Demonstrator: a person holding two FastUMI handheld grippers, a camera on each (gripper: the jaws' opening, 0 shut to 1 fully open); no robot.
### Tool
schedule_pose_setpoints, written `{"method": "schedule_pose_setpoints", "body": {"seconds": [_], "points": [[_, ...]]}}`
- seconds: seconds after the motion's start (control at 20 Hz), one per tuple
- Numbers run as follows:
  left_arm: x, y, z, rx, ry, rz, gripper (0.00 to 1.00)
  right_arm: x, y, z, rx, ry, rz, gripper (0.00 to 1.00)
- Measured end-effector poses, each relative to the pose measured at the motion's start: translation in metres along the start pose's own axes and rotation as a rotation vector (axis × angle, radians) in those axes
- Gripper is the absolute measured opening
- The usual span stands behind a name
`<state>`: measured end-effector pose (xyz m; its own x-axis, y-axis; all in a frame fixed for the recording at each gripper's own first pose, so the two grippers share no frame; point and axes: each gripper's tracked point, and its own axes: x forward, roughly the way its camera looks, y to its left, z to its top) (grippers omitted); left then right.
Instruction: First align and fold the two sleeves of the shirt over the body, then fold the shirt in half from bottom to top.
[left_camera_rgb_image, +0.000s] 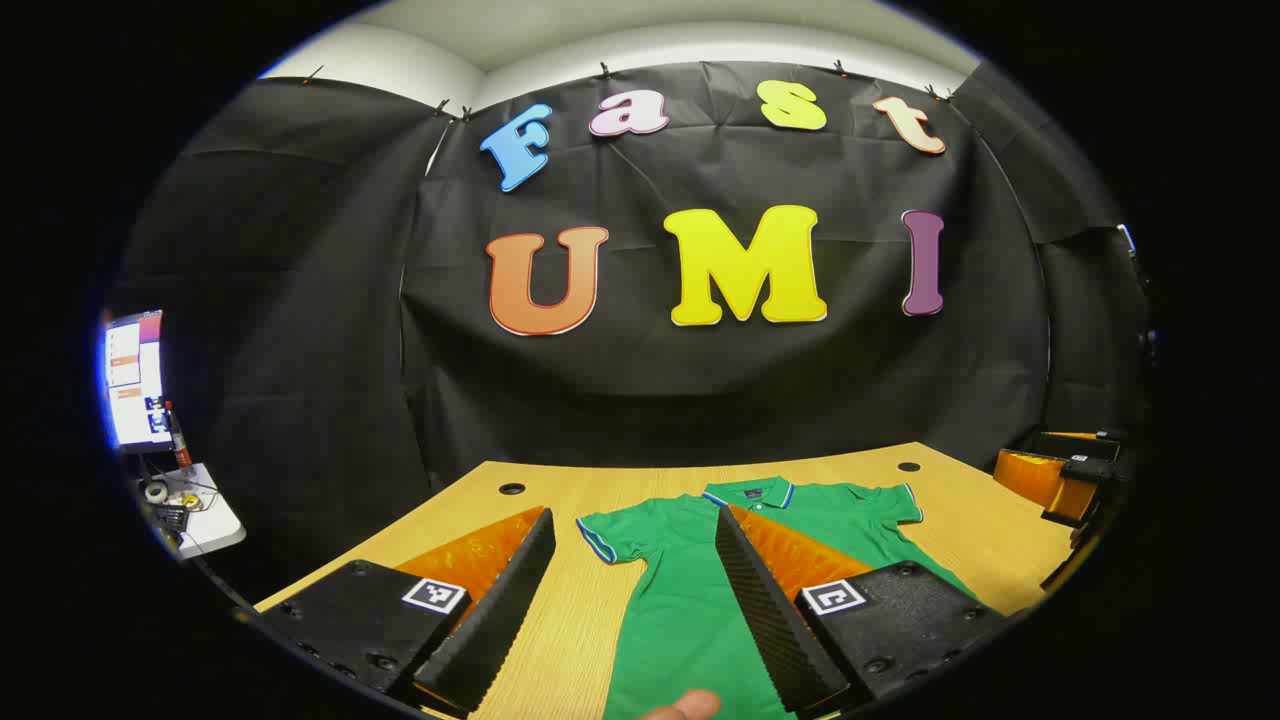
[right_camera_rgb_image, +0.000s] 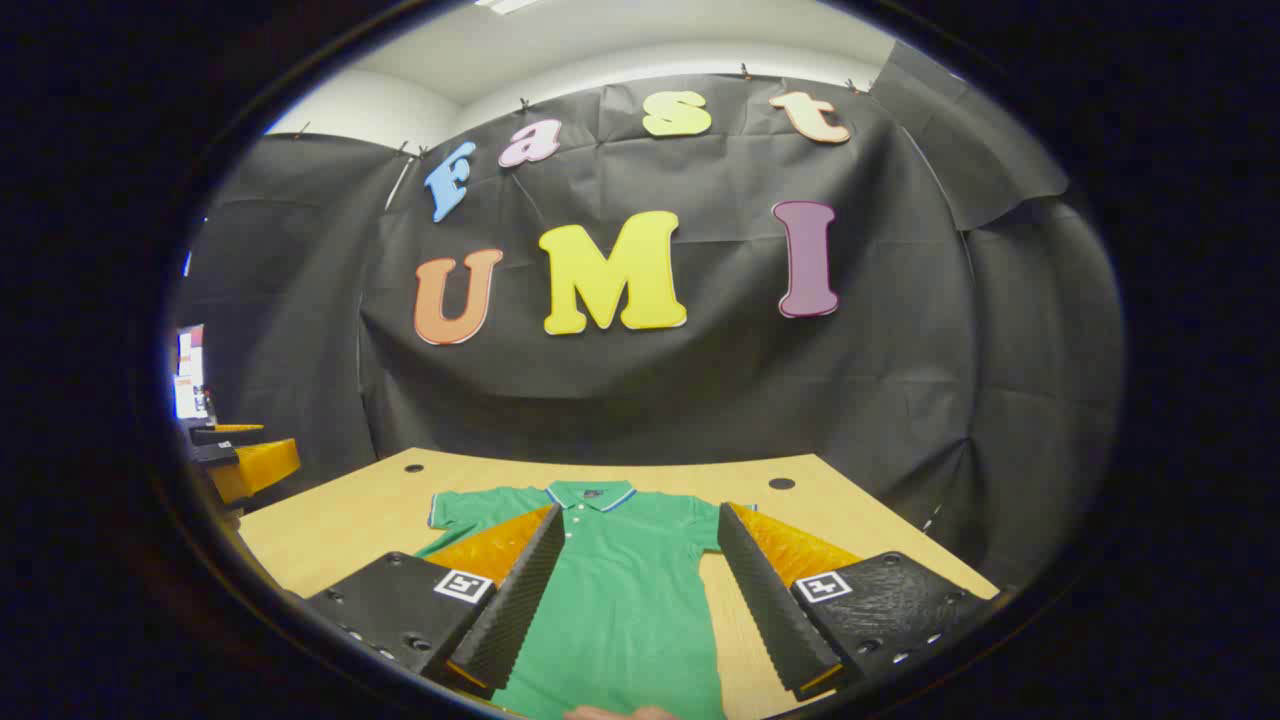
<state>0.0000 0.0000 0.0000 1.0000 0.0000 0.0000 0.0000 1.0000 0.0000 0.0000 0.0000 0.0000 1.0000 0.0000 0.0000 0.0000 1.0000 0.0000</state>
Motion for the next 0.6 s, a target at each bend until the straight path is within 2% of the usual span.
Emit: {"method": "schedule_pose_setpoints", "body": {"seconds": [0.15,0.6], "points": [[0.0008,-0.0022,0.002,0.001,-0.005,-0.005,1.0,0.0001,0.0001,0.0,-0.009,0.001,-0.001,0.94],[0.0027,-0.0009,-0.0024,-0.004,0.007,-0.002,1.0,0.0082,0.0017,-0.0045,-0.026,0.02,-0.002,0.94]]}}
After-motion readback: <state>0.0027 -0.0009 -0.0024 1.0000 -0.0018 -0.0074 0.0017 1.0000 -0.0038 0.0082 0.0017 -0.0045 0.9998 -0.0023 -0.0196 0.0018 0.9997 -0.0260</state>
